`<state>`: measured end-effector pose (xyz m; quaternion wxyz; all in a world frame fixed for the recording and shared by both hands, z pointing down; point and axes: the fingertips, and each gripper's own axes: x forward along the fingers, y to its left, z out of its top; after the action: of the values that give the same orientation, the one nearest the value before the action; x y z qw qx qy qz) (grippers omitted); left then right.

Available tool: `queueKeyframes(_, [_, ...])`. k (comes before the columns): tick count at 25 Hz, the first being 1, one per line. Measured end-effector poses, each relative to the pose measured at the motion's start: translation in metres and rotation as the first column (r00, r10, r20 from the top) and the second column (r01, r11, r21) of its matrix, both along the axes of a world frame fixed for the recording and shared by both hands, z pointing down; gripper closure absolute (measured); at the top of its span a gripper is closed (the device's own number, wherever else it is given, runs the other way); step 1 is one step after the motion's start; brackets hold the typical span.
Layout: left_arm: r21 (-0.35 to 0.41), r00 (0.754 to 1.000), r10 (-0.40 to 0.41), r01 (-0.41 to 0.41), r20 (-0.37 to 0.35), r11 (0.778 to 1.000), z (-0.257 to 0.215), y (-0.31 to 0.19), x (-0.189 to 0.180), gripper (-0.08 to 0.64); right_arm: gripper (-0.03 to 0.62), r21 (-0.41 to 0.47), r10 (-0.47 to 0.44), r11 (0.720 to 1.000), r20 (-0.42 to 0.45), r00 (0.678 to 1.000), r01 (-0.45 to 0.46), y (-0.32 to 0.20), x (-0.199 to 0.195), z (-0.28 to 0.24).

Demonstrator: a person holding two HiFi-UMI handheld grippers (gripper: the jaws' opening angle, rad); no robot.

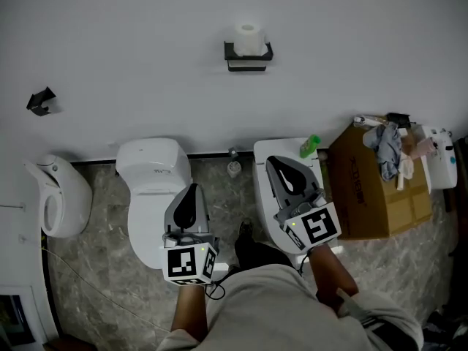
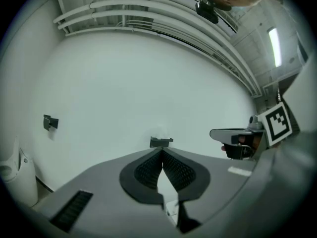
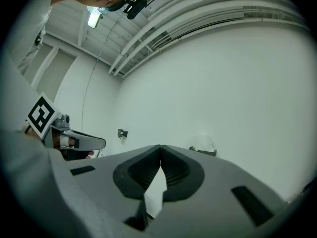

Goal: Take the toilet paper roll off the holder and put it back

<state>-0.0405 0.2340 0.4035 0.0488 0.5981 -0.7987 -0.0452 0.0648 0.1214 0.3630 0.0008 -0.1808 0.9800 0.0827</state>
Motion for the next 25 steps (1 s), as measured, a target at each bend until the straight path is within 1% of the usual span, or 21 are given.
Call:
queueKeyframes(7, [-0.018, 0.996, 0.085, -0.084, 0.015, 0.996, -0.009, -0.087, -0.026, 0.551, 0.588, -0.021, 0.006, 1.0, 0.015, 1.0, -0.006, -0.073, -0.03, -0.003])
queueKeyframes(10, [-0.028, 0.993, 0.121, -0.121, 0.009, 0.992, -0.012, -0.123, -0.034, 0.551, 0.588, -0.032, 0.006, 0.999, 0.017, 1.0, -0.005, -0.101, -0.036, -0.002])
queueKeyframes(13, [-0.043, 0.989, 0.146, -0.145, 0.023, 0.989, -0.011, -0.155, -0.039, 0.551, 0.588, -0.048, 0.018, 0.999, 0.017, 1.0, -0.017, -0.13, -0.04, 0.003])
queueKeyframes(18, [-0.051, 0.983, 0.181, -0.18, 0.024, 0.982, -0.011, -0.192, -0.044, 0.551, 0.588, -0.066, 0.037, 0.997, 0.017, 0.999, -0.036, -0.162, -0.042, 0.006])
queueKeyframes(22, [-0.069, 0.982, 0.183, -0.18, 0.038, 0.981, -0.01, -0.215, -0.054, 0.551, 0.588, -0.075, 0.052, 0.996, 0.019, 0.998, -0.05, -0.18, -0.045, 0.008])
queueKeyframes(25, [-0.06, 0.978, 0.203, -0.201, 0.036, 0.978, -0.011, -0.234, -0.06, 0.551, 0.588, -0.072, 0.056, 0.996, 0.011, 0.998, -0.055, -0.193, -0.05, 0.011])
